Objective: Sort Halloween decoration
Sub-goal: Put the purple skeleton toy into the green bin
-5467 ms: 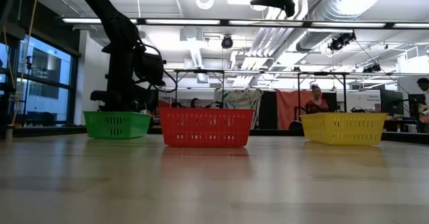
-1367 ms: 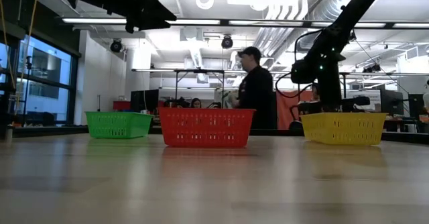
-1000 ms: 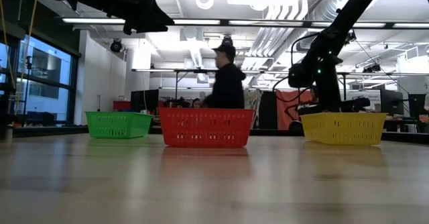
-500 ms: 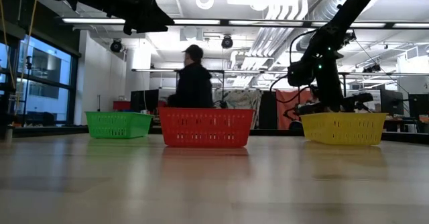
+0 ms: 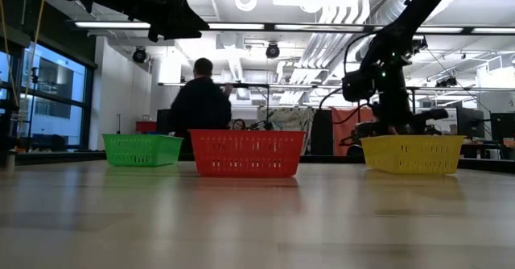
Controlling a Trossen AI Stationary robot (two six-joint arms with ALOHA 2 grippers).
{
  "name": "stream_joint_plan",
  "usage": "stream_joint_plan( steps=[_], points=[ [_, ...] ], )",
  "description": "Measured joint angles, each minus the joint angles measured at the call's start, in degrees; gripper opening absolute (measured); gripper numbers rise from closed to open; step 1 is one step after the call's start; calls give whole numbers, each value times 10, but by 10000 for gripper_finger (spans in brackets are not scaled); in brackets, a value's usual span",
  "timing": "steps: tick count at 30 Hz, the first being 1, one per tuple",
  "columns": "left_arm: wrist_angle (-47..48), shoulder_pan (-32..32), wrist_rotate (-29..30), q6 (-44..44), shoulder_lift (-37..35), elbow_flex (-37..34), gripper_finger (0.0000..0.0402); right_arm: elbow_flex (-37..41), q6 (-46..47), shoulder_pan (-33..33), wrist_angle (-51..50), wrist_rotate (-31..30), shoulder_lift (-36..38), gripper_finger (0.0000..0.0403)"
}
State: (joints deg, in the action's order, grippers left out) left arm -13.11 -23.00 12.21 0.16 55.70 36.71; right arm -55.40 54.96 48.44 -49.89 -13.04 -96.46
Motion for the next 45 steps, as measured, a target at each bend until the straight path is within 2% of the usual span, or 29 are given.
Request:
stream_joint_plan(
  steps=[5,9,14,16,37,45],
  points=[
    [0,0,0,0,0,0,197,0,-14,-6,-16,-6,32,161],
    [0,0,0,0,0,0,197,0,-89,14,-14,8,49,161],
    [0,0,0,0,0,0,197,0,-211,70,-12,118,32,161],
    [0,0,0,-1,0,0,197,0,-248,88,-11,138,20,161],
    [0,0,0,-31,0,0,197,-8,-370,93,19,135,5,161],
    [0,0,0,-31,0,0,197,-8,-370,67,14,86,-20,161]
  ],
)
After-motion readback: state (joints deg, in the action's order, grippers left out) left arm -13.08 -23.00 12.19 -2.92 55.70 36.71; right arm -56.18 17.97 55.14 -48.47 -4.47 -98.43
